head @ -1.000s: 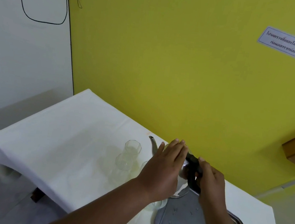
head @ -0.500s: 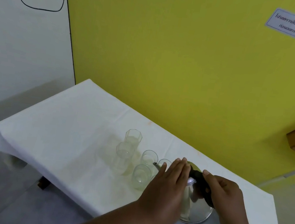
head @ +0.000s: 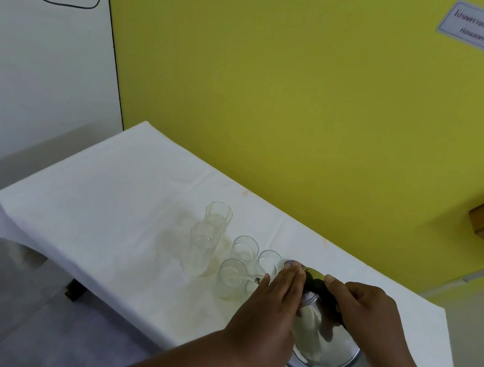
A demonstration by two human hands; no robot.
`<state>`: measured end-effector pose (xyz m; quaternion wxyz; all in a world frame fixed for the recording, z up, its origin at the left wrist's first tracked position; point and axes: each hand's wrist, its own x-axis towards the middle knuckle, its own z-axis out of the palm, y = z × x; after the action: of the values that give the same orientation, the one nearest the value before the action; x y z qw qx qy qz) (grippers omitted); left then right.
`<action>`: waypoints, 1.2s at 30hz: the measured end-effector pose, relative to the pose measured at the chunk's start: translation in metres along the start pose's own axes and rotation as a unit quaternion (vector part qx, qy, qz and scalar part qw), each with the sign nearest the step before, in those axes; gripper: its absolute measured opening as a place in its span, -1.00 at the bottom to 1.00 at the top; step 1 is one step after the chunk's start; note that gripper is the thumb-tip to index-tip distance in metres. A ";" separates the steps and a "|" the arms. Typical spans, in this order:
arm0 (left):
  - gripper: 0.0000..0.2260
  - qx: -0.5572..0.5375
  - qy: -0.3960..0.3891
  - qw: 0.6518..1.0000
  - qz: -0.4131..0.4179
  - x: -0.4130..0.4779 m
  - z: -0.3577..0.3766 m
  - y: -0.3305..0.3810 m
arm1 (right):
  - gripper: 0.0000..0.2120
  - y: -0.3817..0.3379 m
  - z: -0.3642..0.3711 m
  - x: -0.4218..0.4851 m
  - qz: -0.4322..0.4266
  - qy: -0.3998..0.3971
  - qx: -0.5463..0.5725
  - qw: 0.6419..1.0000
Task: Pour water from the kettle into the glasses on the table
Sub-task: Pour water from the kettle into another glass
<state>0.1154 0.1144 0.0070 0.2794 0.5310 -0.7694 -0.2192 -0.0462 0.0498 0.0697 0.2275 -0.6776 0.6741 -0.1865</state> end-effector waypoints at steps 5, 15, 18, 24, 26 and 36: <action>-0.25 -0.007 0.003 1.000 0.006 -0.001 0.000 0.003 | -0.45 -0.003 -0.005 -0.003 0.002 0.004 -0.016 1.000; -0.25 -0.014 0.007 1.000 0.010 -0.002 0.000 0.006 | -0.44 0.000 -0.010 -0.003 -0.009 0.008 -0.059 0.998; -0.26 -0.016 0.008 1.000 0.012 -0.002 -0.001 0.007 | -0.44 -0.001 -0.012 -0.004 -0.007 0.008 -0.063 0.998; -0.25 -0.013 0.014 1.000 0.017 -0.001 -0.001 0.007 | -0.45 -0.002 -0.015 -0.005 -0.010 0.015 -0.053 0.998; -0.25 -0.013 0.015 1.000 0.019 -0.001 -0.001 0.008 | -0.45 -0.002 -0.016 -0.005 -0.010 0.013 -0.050 0.999; -0.25 -0.009 0.016 0.999 0.027 0.000 -0.002 0.010 | -0.44 0.005 -0.016 -0.005 0.007 0.018 -0.018 1.000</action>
<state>0.1096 0.1173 0.0150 0.3023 0.5105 -0.7771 -0.2100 -0.0593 0.0541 0.0805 0.2045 -0.6735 0.6858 -0.1850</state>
